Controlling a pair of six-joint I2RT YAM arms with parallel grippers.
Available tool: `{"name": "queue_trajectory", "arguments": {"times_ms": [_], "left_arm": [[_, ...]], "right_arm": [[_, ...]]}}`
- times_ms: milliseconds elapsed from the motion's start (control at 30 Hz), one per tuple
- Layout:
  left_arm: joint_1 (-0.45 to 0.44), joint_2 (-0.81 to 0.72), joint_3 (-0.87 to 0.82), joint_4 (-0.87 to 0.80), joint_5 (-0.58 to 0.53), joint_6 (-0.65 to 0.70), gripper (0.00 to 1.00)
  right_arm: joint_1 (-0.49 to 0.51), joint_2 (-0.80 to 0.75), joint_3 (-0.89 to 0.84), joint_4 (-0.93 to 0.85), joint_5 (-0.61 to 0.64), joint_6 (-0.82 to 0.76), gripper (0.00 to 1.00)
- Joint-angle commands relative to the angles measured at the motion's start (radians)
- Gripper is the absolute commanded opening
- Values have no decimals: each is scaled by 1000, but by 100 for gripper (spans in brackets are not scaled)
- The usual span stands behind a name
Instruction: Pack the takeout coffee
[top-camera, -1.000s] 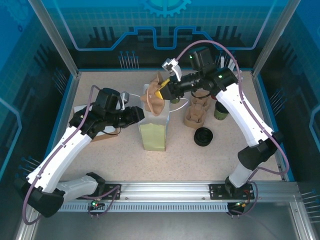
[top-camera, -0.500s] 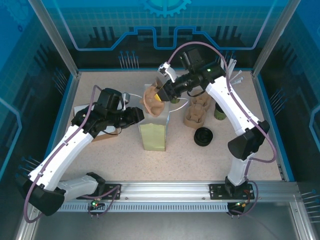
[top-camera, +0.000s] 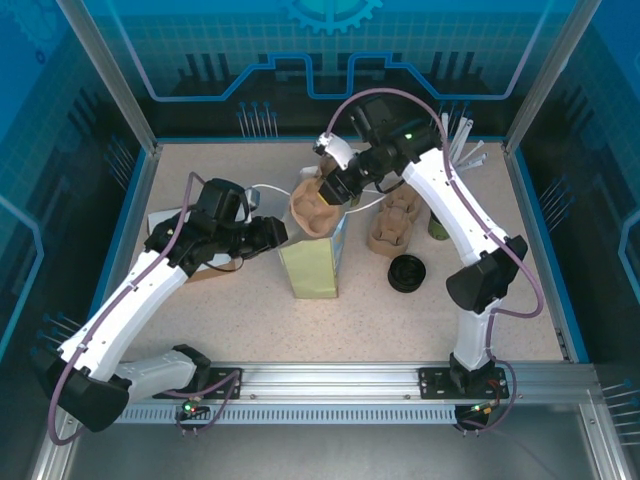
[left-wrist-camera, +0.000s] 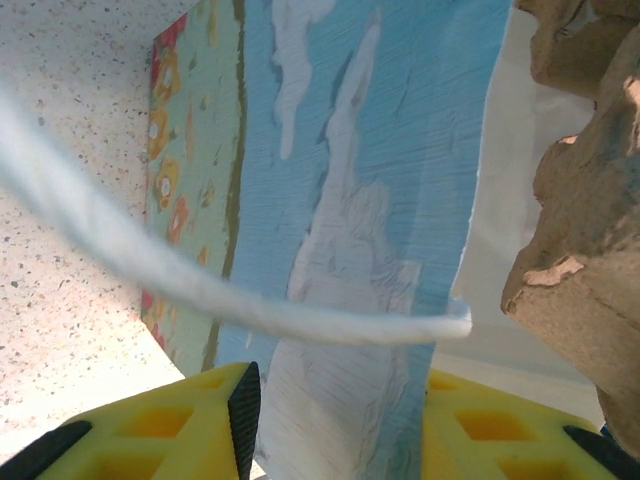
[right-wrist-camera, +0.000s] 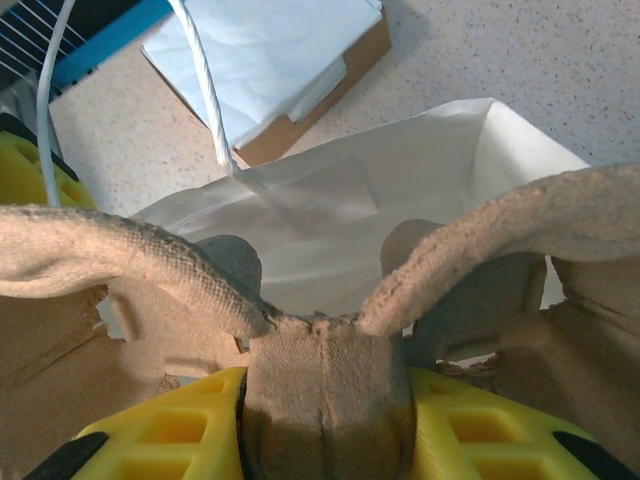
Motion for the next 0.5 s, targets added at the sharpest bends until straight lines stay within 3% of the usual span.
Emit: {"name": "queue_trajectory", "arguments": {"times_ms": [0,200,467], "left_arm": [[9,-4,-12,-17,-13,26,42],[9,-8,-9,-6,-13,21,41],[9,18,25,22,-13,18,20]], "right_arm": [[19,20,19,-52,82,-27,35],[46,18,16,-68,141,-68,36],[94,8,2,-105,205,-164,37]]}}
